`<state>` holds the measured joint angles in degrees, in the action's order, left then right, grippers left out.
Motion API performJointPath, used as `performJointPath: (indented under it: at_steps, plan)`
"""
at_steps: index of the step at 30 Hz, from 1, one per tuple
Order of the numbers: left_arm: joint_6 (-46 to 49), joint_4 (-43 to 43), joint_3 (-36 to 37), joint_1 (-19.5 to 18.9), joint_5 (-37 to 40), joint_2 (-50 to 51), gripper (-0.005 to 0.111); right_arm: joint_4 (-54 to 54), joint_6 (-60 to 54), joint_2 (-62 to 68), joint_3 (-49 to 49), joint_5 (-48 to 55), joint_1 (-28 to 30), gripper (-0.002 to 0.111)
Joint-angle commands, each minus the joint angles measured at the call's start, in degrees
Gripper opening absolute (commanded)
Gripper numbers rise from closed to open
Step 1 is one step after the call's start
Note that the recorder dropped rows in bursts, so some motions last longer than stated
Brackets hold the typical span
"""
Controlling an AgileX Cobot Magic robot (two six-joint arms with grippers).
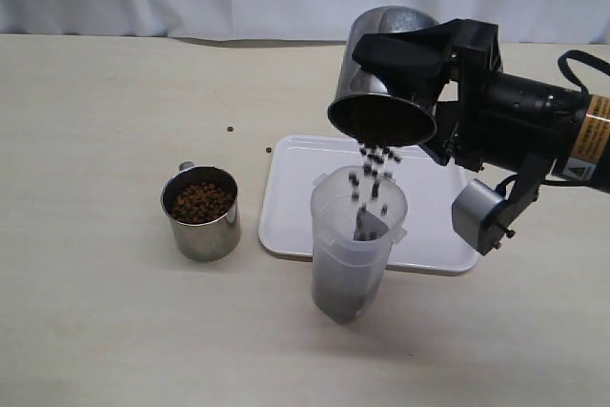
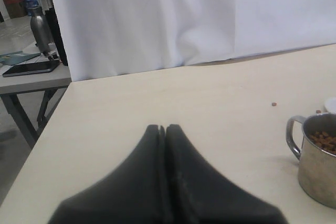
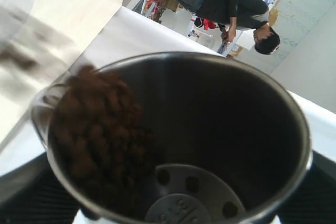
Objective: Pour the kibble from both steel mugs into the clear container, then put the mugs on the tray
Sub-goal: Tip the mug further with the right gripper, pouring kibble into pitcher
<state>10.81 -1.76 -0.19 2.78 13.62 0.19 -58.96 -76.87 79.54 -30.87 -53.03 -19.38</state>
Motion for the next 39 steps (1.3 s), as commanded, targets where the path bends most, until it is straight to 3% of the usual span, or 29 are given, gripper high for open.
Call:
performJointPath:
  at_steps: [1, 25, 39]
  plan:
    - [-0.12, -0.45, 0.19, 0.45, -0.19, -0.19, 0.000, -0.64, -1.58, -0.37, -0.38, -1.08, -0.15, 0.005]
    - [-0.12, -0.45, 0.19, 0.45, -0.58, -0.19, 0.000, -3.89, -5.42, -0.37, -0.27, -1.08, -0.15, 0.005]
    - [-0.12, -0.45, 0.19, 0.45, -0.58, -0.19, 0.000, 2.69, -19.51, -0.37, 3.82, -5.63, -0.15, 0.005]
